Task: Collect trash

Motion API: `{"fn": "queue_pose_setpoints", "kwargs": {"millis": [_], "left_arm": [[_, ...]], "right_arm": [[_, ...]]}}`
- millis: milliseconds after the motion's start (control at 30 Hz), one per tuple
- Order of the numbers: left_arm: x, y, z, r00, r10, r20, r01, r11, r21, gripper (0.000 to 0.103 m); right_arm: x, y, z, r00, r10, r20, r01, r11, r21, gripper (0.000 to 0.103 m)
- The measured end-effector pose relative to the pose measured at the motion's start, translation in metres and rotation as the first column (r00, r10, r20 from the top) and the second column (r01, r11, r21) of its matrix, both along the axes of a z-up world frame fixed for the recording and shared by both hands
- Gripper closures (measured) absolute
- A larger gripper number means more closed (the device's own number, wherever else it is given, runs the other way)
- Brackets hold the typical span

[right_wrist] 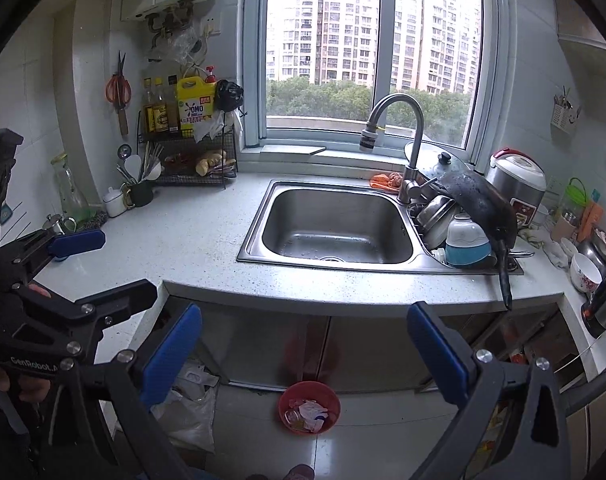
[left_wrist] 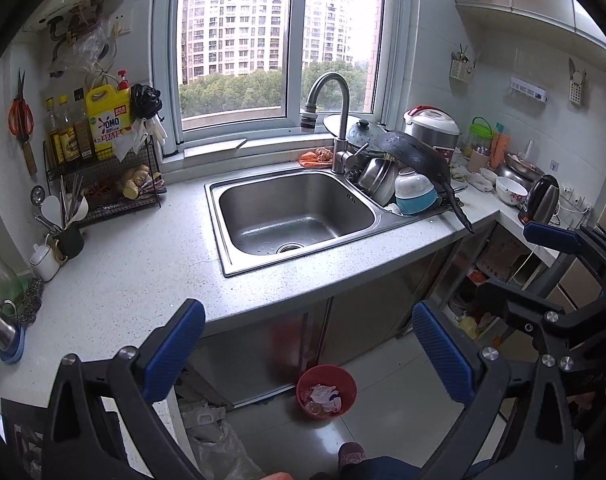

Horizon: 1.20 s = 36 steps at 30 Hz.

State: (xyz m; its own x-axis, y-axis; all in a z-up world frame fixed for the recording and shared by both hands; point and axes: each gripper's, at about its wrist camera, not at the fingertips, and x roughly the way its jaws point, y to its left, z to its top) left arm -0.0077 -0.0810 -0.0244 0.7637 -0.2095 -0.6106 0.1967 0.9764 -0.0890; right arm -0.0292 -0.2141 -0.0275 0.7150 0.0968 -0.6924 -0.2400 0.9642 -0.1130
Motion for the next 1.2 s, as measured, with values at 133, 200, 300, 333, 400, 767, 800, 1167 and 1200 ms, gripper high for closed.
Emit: {"fn": "queue_pose_setpoints", "kwargs": {"millis": [133,200,300,333,400,767,800,1167,1200], "left_arm": [[0.0,0.001,0.001,1.0,0.007,0.001,-0.007,1.0,-0.01,0.0],[0.0,0.001,0.002,1.0,0.007,0.002,-0.006,1.0,-0.016,0.0],[-0.001,0.002,0.003,1.0,0.007,0.003,-0.007,1.0,-0.026,0.0],[-0.001,0.002,0.003,1.0,0.008,0.004,-0.007,1.0,-0.026,0.0],[-0.002,0.003,0.003,1.0,0.009,0.006,-0.009,1.0,-0.023,0.0],[-0.005,0.002,-0.001,1.0,0.014,-0.011,-0.014,0.999,-0.032,0.0],[-0.004,0.002,-0.002,1.0,0.012,-0.013,-0.012,0.999,-0.03,0.0],[-0.009,0.001,-0.003,1.0,0.005,-0.016,-0.005,1.0,-0.029,0.0],[-0.01,0.002,-0.003,1.0,0.004,-0.017,-0.005,0.999,-0.033,0.0]], "right_arm": [[0.0,0.0,0.0,1.0,0.001,-0.007,-0.001,1.0,-0.005,0.001],[0.0,0.0,0.001,1.0,-0.005,-0.002,0.005,1.0,-0.012,0.001],[-0.001,0.0,0.001,1.0,-0.012,-0.001,0.012,1.0,-0.016,0.001],[-0.001,0.0,0.001,1.0,-0.013,0.0,0.013,1.0,-0.016,0.001],[-0.001,-0.001,0.0,1.0,-0.016,-0.005,0.016,1.0,-0.018,0.001],[-0.003,-0.002,0.0,1.0,-0.01,-0.014,0.009,0.999,-0.032,0.001],[-0.004,-0.002,0.0,1.0,-0.009,-0.015,0.008,0.999,-0.034,0.001],[-0.004,-0.008,0.003,1.0,0.002,-0.024,-0.002,0.999,-0.033,0.001],[-0.004,-0.008,0.003,1.0,0.003,-0.024,-0.004,0.999,-0.035,0.001]]}}
